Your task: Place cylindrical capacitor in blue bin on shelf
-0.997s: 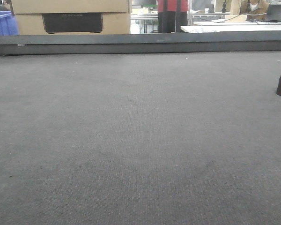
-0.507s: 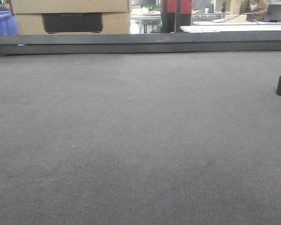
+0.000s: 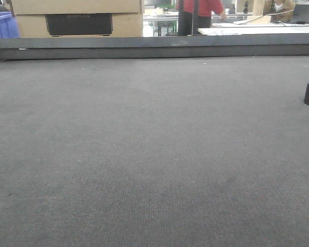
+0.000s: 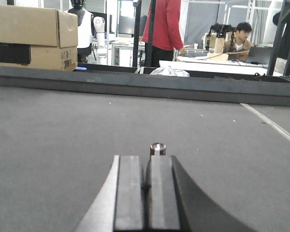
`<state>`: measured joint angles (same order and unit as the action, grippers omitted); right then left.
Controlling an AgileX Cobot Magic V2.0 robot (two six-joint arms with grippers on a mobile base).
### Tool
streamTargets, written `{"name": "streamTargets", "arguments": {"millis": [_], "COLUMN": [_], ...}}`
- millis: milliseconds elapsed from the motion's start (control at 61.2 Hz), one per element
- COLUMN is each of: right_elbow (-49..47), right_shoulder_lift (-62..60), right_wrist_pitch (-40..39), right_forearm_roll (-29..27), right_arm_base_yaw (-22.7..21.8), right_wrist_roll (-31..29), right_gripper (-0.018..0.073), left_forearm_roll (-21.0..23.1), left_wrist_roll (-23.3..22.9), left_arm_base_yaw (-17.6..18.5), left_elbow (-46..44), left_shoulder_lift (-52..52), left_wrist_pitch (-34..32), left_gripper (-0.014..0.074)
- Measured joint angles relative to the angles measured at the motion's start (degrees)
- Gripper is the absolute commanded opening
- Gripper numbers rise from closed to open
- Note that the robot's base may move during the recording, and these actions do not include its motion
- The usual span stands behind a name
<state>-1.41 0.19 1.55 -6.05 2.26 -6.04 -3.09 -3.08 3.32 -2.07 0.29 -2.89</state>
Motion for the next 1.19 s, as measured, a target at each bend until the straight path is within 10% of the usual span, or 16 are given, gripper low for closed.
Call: {"name": "streamTargets", "arguments": {"millis": [229,523,1193], "right_elbow": [-17.2,-29.6,-24.5], "right_shoulder_lift": [0.3,14.7,64.8], "right_wrist_pitch": [11.4,12.8,-20.2], "right_forearm_roll": [-0.5,-0.5,-0.4], "right_arm_base_yaw": [0.0,0.0,0.0], "right_wrist_roll": [0.0,0.0,0.0], "right_gripper": [-0.0011,0.0578,0.057], "left_forearm_roll": [0.0,0.0,3.1], "left_wrist_roll": [0.0,0.0,0.0], "left_arm_base_yaw": [0.0,0.0,3.3], "left_elbow": [-12.6,-25.4,-28.4], "left_shoulder_lift": [1.7,16.3,28.5], "left_wrist_pitch": [8.2,13.1,13.7], "left_gripper": [-0.0021,0.0448,0.0561]}}
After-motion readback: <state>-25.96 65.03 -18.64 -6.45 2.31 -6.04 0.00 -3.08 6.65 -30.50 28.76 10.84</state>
